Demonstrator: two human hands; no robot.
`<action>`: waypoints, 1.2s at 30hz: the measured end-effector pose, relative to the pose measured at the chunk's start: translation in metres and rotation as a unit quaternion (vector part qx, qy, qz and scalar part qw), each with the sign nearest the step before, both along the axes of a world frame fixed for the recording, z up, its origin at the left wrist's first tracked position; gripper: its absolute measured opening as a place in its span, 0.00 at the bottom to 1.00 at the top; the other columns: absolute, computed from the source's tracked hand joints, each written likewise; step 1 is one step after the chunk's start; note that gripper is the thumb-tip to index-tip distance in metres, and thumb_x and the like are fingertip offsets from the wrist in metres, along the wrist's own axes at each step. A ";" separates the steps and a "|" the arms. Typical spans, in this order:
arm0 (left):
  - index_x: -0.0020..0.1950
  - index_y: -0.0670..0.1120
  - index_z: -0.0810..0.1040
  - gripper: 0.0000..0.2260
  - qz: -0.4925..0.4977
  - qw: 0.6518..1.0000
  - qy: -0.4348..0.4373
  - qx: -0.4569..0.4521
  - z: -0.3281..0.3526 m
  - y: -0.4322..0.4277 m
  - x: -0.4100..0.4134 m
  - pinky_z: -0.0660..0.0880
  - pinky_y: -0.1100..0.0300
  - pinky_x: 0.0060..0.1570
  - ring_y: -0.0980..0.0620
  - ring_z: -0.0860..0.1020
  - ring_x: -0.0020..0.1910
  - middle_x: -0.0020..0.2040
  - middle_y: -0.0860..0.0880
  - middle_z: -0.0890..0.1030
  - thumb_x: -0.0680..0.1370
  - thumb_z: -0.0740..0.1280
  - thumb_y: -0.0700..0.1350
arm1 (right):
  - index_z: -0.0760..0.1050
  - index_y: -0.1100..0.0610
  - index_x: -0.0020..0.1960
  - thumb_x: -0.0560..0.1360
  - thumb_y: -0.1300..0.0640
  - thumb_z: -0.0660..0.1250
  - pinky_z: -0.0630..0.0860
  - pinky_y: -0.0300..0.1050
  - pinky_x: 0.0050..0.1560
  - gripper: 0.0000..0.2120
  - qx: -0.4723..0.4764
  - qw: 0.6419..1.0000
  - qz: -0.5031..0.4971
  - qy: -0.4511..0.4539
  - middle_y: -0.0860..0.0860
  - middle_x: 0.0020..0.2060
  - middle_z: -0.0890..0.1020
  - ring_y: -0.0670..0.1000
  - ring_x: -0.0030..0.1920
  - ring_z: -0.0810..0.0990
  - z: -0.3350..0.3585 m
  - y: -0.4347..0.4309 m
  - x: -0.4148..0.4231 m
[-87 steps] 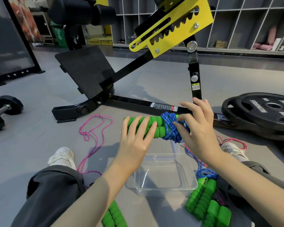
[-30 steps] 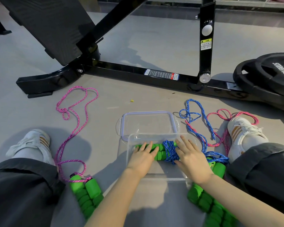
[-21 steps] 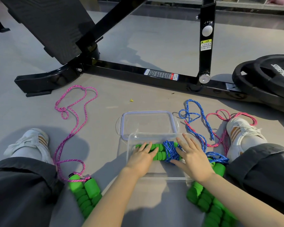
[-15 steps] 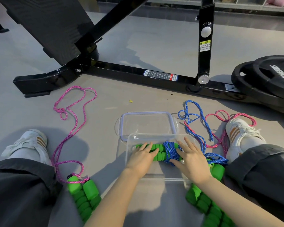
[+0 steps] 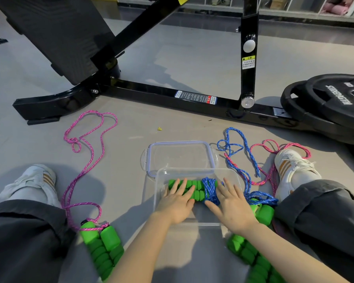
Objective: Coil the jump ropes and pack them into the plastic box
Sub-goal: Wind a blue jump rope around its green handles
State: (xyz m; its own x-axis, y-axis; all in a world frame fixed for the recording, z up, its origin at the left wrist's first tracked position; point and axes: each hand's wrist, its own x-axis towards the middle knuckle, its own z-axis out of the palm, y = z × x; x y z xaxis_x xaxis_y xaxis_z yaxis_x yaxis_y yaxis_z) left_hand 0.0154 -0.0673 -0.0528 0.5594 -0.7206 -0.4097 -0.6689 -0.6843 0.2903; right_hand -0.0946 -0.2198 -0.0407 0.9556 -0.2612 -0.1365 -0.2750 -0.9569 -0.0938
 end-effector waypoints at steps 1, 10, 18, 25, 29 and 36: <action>0.79 0.55 0.43 0.23 0.004 1.000 0.015 -0.002 0.002 0.000 -0.002 0.35 0.48 0.72 0.50 0.35 0.76 0.78 0.51 0.37 0.84 0.45 0.54 | 0.55 0.61 0.75 0.55 0.27 0.14 0.38 0.49 0.73 0.65 0.018 0.999 -0.009 0.029 0.53 0.77 0.52 0.54 0.76 0.42 0.004 0.001 -0.001; 0.78 0.53 0.39 0.26 0.009 0.999 0.050 0.000 0.011 0.004 -0.008 0.33 0.51 0.71 0.51 0.33 0.75 0.77 0.50 0.34 0.83 0.44 0.57 | 0.42 0.62 0.76 0.48 0.31 0.08 0.36 0.45 0.72 0.66 -0.008 0.998 -0.045 0.043 0.56 0.76 0.42 0.53 0.76 0.39 0.005 0.006 -0.001; 0.78 0.52 0.39 0.27 0.005 0.999 0.052 0.002 0.013 0.004 -0.009 0.34 0.51 0.73 0.52 0.32 0.75 0.77 0.49 0.34 0.83 0.45 0.58 | 0.72 0.58 0.67 0.79 0.41 0.33 0.54 0.48 0.70 0.37 -0.064 0.993 0.062 0.073 0.57 0.65 0.75 0.54 0.66 0.73 0.003 -0.002 0.009; 0.78 0.56 0.51 0.22 -0.054 0.998 0.005 -0.041 0.022 0.019 -0.016 0.37 0.54 0.74 0.54 0.39 0.77 0.79 0.52 0.43 0.84 0.46 0.55 | 0.40 0.54 0.77 0.76 0.45 0.29 0.38 0.49 0.74 0.31 -0.116 0.976 0.136 0.123 0.56 0.76 0.39 0.55 0.76 0.40 0.003 -0.005 0.023; 0.79 0.55 0.49 0.24 -0.060 0.998 -0.012 0.011 0.020 0.019 -0.017 0.36 0.51 0.74 0.52 0.38 0.77 0.79 0.50 0.42 0.83 0.44 0.58 | 0.39 0.54 0.77 0.83 0.51 0.42 0.38 0.50 0.74 0.25 -0.125 0.975 0.113 0.147 0.55 0.76 0.38 0.54 0.76 0.38 0.003 0.001 0.025; 0.78 0.53 0.54 0.31 -0.071 0.991 -0.102 -0.043 0.020 0.022 -0.021 0.29 0.55 0.70 0.51 0.37 0.77 0.79 0.47 0.43 0.78 0.37 0.62 | 0.77 0.53 0.62 0.80 0.45 0.31 0.45 0.50 0.71 0.37 -0.114 0.986 0.114 0.045 0.58 0.65 0.74 0.56 0.64 0.75 0.002 0.000 0.022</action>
